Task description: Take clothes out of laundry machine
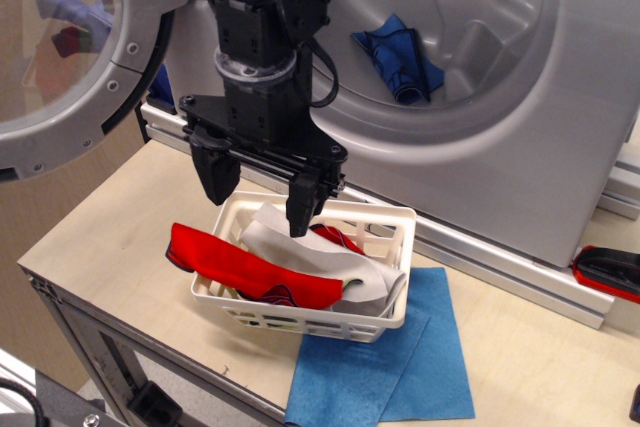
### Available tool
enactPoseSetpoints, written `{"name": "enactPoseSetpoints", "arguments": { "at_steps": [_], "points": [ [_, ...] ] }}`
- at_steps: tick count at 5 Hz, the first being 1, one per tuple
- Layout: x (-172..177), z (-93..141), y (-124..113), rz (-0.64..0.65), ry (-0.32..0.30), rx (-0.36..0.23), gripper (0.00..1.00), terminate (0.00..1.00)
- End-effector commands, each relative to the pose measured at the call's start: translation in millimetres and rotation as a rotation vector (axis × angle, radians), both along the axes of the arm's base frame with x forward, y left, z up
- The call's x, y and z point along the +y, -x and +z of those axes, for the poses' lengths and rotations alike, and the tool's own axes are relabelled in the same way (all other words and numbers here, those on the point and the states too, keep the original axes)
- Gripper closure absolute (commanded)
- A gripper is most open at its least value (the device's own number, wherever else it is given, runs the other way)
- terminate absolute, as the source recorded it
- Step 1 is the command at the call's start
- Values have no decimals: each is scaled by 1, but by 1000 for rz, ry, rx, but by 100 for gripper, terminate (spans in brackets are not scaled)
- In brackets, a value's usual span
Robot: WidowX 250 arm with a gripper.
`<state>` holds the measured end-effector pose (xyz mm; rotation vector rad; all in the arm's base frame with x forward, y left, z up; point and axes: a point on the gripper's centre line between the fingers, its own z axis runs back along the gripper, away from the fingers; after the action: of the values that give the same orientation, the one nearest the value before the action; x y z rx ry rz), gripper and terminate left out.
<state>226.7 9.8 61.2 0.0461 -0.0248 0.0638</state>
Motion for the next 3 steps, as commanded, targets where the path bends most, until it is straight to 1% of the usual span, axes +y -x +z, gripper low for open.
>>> {"name": "enactPoseSetpoints", "arguments": {
  "at_steps": [1,2,3],
  "points": [
    [0,0,0,0,0,0,0,0],
    [0,4,-14,78,-62,-41,0,0],
    [2,9,-30,123,-28,-48,0,0]
  ]
}}
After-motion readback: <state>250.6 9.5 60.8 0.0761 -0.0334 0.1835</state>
